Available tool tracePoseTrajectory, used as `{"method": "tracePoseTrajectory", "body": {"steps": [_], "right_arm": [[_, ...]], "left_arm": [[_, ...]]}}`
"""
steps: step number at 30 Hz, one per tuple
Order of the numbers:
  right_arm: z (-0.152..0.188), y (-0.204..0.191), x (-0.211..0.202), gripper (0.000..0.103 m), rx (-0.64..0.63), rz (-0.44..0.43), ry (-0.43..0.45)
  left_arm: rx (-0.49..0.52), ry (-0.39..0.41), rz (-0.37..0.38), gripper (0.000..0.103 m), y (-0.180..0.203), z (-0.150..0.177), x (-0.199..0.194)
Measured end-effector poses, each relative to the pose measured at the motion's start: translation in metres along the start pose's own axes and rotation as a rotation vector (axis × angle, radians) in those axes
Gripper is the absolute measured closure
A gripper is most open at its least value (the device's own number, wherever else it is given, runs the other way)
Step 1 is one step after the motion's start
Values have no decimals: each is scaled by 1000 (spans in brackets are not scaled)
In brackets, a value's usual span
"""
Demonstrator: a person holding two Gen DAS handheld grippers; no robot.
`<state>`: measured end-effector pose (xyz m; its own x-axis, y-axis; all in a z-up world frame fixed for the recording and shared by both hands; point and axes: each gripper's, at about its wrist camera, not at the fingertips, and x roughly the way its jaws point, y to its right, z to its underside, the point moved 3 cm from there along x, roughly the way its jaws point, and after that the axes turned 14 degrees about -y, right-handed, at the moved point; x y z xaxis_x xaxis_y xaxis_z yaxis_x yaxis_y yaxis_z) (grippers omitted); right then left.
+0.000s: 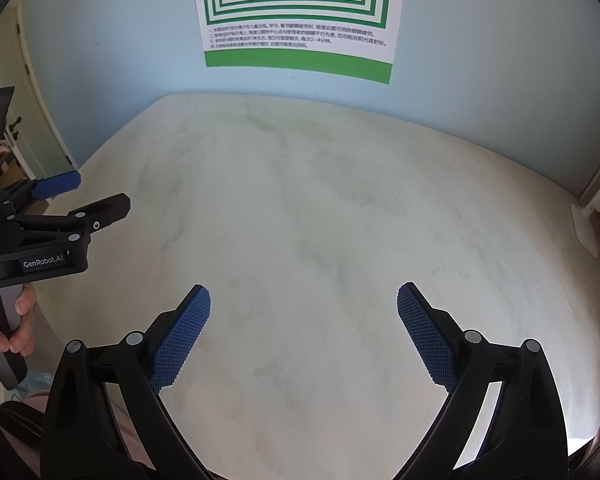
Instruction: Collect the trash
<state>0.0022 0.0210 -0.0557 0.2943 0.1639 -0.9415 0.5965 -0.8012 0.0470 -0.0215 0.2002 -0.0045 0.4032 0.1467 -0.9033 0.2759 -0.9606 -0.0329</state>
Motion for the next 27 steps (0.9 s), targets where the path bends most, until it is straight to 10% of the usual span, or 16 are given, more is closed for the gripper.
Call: {"method": "tracePoseTrajectory", "body": {"steps": [27], "right_arm": [[-10,8,7,9,32,-13,-19]], "left_arm": [[18,7,-29,7,9,-10,6]]}}
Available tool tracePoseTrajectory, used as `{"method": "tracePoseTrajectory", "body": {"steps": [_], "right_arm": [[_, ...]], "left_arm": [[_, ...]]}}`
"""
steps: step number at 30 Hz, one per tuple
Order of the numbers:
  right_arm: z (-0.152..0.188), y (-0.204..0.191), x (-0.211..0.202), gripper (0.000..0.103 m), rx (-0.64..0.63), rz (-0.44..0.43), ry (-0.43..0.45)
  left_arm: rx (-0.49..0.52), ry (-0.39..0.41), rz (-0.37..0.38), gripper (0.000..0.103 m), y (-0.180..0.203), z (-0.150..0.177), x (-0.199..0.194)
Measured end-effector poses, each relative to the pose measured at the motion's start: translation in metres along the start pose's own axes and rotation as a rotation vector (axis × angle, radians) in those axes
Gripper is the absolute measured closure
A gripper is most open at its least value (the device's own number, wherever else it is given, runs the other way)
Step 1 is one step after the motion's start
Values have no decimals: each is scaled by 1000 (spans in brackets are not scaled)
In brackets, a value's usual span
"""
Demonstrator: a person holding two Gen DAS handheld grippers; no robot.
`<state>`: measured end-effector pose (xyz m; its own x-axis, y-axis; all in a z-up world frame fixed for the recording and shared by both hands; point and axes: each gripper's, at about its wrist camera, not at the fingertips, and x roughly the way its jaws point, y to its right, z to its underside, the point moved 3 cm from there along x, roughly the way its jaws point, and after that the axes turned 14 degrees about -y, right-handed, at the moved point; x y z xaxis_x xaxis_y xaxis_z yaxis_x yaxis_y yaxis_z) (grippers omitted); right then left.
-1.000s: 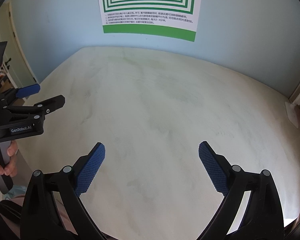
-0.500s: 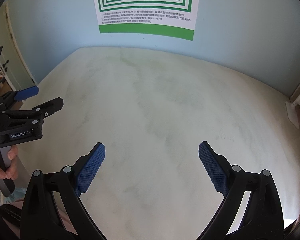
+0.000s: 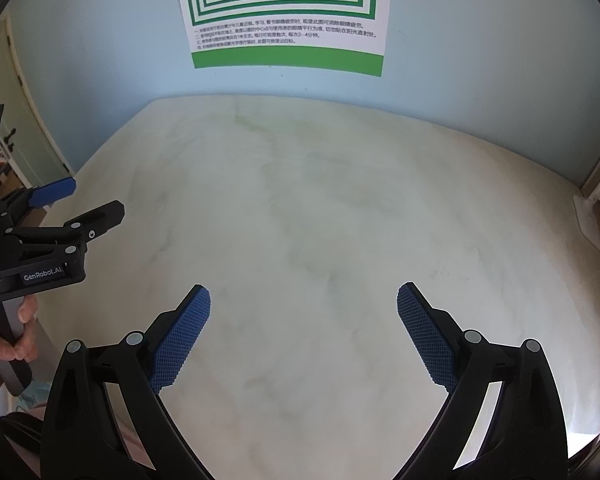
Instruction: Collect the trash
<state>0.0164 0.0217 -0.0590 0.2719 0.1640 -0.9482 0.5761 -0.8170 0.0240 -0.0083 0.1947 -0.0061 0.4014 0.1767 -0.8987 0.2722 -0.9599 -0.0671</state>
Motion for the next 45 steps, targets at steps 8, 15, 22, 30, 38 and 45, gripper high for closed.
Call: {"method": "tracePoseTrajectory", "body": {"steps": [8,15,22,30,38,45], "right_arm": [[-2,2,1,9,1,1,-5],[-2,2,1,9,2,2,-5],[-2,2,3,9,-3,2,-13],[-4,3,4,9,5,3,-12],[-4,2,5,9,6,5,-15],[-3,2,8,9,6,6,-24]], "left_arm": [[-1,-6,-2,7,1,1,1],[-4,-9,9,7,-1,2,0],[-2,-3,-2,7,-1,3,1],[2,-9,-1,7,0,3,3],[1,-14,4,7,-2,1,5],[5,-19,4,7,-1,2,8]]}}
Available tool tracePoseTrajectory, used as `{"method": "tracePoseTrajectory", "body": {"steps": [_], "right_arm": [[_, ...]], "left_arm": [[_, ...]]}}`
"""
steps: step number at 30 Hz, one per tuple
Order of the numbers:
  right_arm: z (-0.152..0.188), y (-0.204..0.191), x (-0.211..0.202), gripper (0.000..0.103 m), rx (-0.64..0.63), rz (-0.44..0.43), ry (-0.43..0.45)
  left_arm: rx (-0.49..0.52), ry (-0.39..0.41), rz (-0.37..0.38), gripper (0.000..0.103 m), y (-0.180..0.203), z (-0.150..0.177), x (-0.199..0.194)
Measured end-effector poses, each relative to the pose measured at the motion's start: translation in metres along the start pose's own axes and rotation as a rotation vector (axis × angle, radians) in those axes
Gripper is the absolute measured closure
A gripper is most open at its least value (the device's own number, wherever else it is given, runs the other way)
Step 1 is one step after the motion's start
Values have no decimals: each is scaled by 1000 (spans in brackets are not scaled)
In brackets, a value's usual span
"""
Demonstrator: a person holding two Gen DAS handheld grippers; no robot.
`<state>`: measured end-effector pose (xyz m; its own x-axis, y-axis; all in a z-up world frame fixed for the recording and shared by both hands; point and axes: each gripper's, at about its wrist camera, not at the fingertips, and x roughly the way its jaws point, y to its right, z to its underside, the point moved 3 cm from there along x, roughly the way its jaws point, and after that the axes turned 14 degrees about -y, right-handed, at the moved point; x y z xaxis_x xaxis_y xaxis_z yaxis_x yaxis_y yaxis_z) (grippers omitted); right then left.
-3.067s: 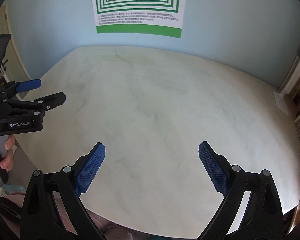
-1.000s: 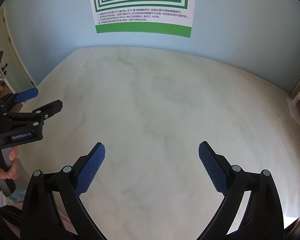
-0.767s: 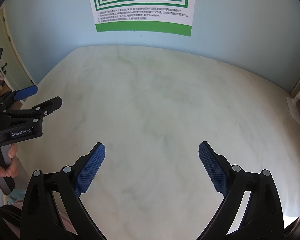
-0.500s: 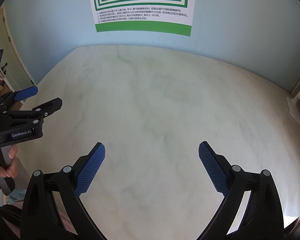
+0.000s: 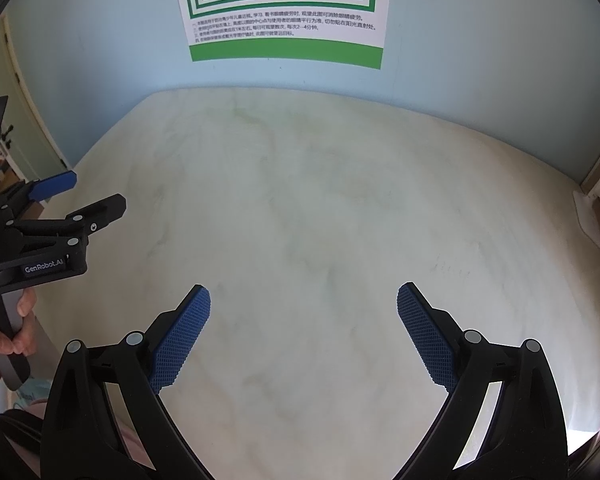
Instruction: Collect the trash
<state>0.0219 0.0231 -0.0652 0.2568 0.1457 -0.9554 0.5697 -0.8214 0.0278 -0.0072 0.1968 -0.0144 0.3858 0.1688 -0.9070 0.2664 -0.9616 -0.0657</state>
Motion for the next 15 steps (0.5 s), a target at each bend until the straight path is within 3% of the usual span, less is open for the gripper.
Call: {"method": "tracePoseTrajectory", "body": {"steps": [15], "right_arm": [[-2,0,5,9,14,-13,-9]], "left_arm": [[37,4,-8,7,5,-2,3]]}}
